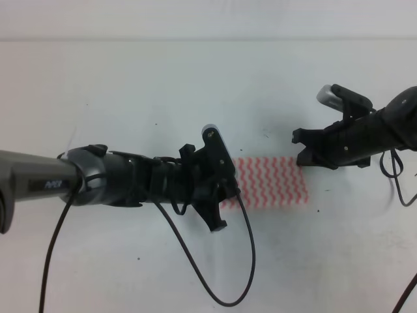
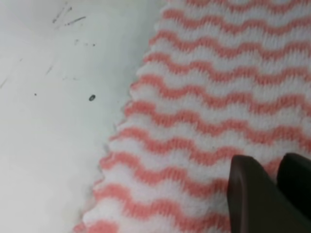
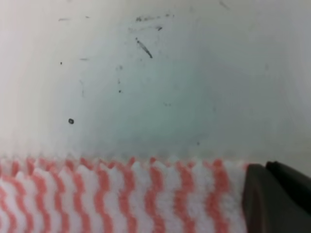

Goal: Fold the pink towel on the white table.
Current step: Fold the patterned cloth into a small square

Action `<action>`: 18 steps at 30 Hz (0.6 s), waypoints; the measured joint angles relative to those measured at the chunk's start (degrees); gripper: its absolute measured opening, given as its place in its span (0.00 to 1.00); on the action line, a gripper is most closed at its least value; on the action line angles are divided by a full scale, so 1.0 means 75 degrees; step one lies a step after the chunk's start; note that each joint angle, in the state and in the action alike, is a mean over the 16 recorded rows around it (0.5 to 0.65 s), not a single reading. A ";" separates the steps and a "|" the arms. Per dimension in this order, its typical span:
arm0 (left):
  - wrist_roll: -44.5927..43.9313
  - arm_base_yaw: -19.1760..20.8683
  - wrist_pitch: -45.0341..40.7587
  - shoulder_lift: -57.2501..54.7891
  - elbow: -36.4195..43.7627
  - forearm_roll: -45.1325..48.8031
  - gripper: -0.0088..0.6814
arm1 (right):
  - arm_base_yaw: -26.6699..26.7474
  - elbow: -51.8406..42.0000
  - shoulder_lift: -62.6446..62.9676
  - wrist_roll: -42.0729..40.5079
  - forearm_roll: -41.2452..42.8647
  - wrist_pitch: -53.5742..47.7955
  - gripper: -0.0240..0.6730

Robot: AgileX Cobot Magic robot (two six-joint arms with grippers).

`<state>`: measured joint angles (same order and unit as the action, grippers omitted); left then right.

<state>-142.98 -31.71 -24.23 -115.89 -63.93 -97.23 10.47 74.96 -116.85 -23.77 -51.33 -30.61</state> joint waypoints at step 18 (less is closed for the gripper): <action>0.1565 0.0058 0.0894 0.1309 0.0051 -0.0038 0.14 | 0.0156 -0.0001 0.1178 0.0621 0.0798 -0.0434 0.01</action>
<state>-131.24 -31.28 -17.52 -106.07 -63.55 -97.52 11.64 74.95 -108.02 -19.11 -45.34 -33.86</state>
